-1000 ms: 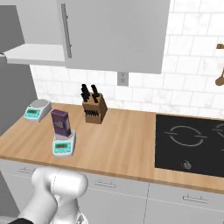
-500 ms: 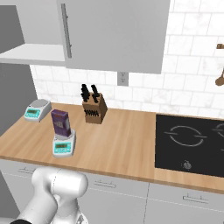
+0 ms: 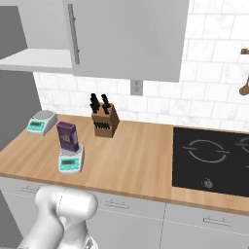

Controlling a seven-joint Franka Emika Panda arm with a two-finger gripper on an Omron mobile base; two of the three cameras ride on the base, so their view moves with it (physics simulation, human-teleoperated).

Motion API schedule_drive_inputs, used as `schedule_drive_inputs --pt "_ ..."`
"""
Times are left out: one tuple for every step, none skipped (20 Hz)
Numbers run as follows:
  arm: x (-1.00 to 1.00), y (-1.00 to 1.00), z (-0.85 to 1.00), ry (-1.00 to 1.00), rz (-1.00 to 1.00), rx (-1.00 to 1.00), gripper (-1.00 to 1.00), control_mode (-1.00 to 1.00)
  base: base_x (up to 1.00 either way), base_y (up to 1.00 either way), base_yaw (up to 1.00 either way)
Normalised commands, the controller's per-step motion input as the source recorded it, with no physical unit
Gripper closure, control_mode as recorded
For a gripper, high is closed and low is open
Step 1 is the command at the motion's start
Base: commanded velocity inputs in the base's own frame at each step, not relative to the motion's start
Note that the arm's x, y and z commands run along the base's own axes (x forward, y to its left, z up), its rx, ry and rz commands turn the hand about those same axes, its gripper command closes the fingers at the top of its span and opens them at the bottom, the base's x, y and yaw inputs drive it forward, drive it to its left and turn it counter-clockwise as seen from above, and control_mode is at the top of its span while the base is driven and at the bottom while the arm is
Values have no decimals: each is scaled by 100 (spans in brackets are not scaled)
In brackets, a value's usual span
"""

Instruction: Pick the cereal and place it on the digital scale for weighing, and close the cabinet.

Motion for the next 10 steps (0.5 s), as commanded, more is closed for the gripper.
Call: schedule_drive_inputs --pt "-86 24 0 -20 0 0 -100 -100 0 0 0" --pt "-85 29 0 -18 3 0 -100 -100 0 0 0" --pt "-84 46 0 -21 3 0 -100 -100 0 0 0" --pt "-94 40 0 -20 3 0 -100 -100 0 0 0" --pt "-91 28 0 -19 3 0 -100 -100 0 0 0" --pt "-84 26 0 -15 3 0 -100 -100 0 0 0" --pt "-89 28 0 -14 2 0 -100 -100 0 0 0" --pt "-88 33 0 -9 2 0 -100 -100 0 0 0" --pt "-89 38 0 -4 1 0 -100 -100 0 0 0" --pt "-84 37 0 0 1 0 -100 -100 0 0 0"
